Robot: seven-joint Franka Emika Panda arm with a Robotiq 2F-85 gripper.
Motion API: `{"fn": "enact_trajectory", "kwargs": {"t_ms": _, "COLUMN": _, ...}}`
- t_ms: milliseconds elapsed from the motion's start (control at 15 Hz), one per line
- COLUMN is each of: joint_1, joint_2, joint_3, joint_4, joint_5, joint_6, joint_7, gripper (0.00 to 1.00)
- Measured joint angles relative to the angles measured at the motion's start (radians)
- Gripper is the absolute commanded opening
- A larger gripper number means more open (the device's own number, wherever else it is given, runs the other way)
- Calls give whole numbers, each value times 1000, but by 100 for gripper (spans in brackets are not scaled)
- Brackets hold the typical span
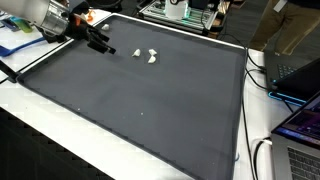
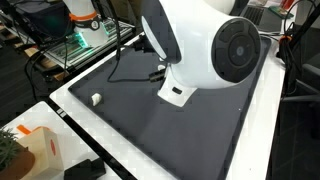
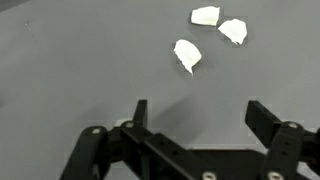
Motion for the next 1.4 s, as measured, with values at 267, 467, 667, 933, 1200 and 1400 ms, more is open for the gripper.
{"fn": "enact_trajectory", "kwargs": {"t_ms": 267, "joint_1": 9, "joint_2": 0, "joint_3": -14, "joint_4": 1, "joint_5": 3, "joint_6": 2, "joint_7": 0, "gripper": 100}}
{"fn": "enact_trajectory", "kwargs": {"t_ms": 467, "joint_1": 12, "joint_2": -20, "joint_3": -23, "joint_4": -41, "joint_5": 24, "joint_6": 45, "joint_7": -6, "gripper": 100}}
{"fn": "enact_trajectory", "kwargs": {"t_ms": 667, "joint_1": 16, "joint_2": -91, "joint_3": -26, "joint_4": -169, "joint_5": 53, "joint_6": 137, "joint_7": -31, "gripper": 100}}
{"fn": "enact_trajectory", "kwargs": {"t_ms": 933, "joint_1": 35, "joint_2": -211, "joint_3": -28, "joint_4": -350, "joint_5": 69, "joint_6": 243, "joint_7": -59, "gripper": 100}}
{"fn": "enact_trajectory", "kwargs": {"t_ms": 1200, "joint_1": 59, "joint_2": -353, "joint_3": -34, "joint_4": -542, "joint_5": 69, "joint_6": 372, "joint_7": -105, "gripper": 100}}
{"fn": "enact_trajectory", "kwargs": {"t_ms": 1400, "joint_1": 83, "joint_2": -462, "joint_3": -38, "joint_4": -695, "joint_5": 66, "joint_6": 491, "joint_7": -145, "gripper": 100}}
